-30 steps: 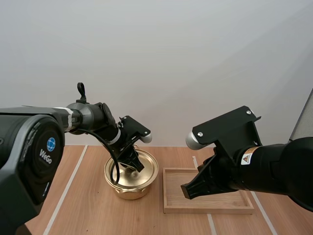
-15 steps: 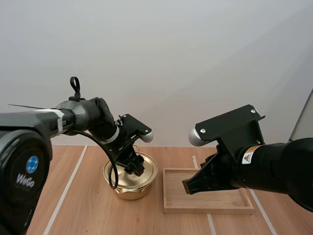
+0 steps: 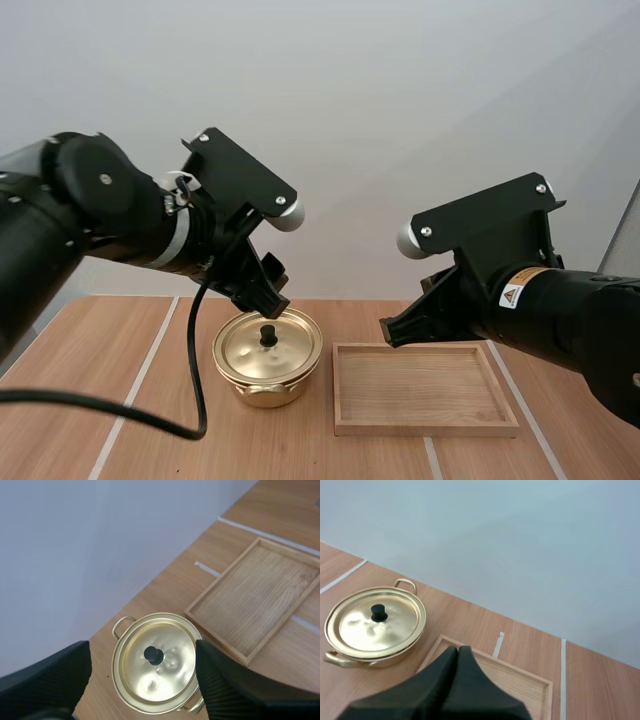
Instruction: Open the lid, put the grape in the pot, and close it
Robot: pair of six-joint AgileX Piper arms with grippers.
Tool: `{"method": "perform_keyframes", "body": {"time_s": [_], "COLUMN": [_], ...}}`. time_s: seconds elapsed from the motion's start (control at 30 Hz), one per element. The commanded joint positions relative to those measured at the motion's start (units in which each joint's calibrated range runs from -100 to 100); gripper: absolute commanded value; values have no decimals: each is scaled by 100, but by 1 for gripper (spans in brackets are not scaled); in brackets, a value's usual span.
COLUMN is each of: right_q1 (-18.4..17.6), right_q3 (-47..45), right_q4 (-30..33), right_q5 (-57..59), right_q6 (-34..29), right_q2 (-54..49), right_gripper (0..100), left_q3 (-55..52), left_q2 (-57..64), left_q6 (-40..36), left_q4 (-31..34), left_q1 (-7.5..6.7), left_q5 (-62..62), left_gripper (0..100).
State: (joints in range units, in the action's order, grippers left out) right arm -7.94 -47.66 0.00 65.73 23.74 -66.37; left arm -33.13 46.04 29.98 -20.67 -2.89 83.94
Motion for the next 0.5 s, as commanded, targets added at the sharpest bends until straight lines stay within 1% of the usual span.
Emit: {"method": "perform_keyframes", "body": {"time_s": [0.0, 0.03, 0.13, 0.2, 0.27, 0.33, 0.43, 0.47], "right_q1": [23, 23, 23, 23, 23, 23, 23, 23], "right_q3": [-28, -28, -42, -118, -223, -371, -695, -792], "right_q4": [71, 71, 71, 71, 71, 71, 109, 119], "right_q5": [-346, -369, -406, -585, -701, -701, -743, -788], "right_q6": [-256, -294, -461, -575, -585, -585, -585, -585], "right_q2": [-44, -44, -109, -256, -458, -638, -961, -1113], "right_gripper": [0, 0, 0, 0, 0, 0, 0, 0], "left_q3": [-4, -4, -4, -146, -451, -832, -1373, -1654], "left_q2": [638, 891, 1450, 1815, 2236, 2569, 3019, 3234], "left_q6": [-367, -379, -747, -1014, -1221, -1389, -1492, -1492], "left_q4": [24, 24, 24, 24, 24, 24, 24, 24], "left_q1": [-11, -11, -11, -11, -11, -11, -11, -11], "left_q5": [190, 238, 213, -95, -502, -613, -675, -958], "left_gripper": [15, 1, 0, 0, 0, 0, 0, 0]}}
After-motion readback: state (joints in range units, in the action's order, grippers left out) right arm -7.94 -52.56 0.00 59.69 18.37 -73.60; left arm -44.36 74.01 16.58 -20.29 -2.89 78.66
